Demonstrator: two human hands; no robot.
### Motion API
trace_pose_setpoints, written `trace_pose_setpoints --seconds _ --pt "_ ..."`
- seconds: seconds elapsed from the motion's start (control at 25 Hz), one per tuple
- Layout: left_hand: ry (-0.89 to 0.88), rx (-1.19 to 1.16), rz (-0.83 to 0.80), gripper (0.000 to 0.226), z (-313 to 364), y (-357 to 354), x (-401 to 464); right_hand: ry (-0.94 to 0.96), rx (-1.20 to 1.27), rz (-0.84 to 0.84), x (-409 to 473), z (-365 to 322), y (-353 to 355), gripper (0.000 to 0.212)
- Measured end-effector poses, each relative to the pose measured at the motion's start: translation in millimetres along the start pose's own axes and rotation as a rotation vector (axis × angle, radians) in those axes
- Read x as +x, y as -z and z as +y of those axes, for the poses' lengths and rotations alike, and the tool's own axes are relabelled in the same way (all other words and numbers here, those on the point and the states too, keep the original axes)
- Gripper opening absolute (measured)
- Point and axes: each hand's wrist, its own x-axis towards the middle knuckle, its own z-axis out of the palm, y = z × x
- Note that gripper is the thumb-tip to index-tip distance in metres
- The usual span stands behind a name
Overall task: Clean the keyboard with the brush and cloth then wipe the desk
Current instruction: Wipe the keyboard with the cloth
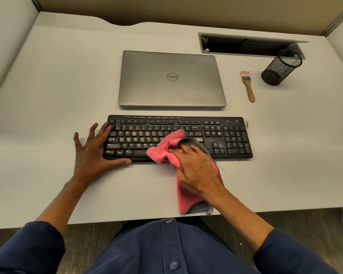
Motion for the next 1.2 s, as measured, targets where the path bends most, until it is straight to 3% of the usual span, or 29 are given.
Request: trace_pose_setpoints --seconds 0.56,0.8,1.2 --pt "0.018 -0.031 -0.018 0.122 5 4 -1 -0.200 -0.036 0.130 -30 52 18 0.031" --pt "0.026 -0.021 -0.031 0.122 7 5 -1 -0.273 -0.102 0.140 -53 79 27 0.035" --pt "-0.010 0.054 -0.061 0.125 11 5 -2 -0.579 -0.087 0.331 -25 83 81 0.030"
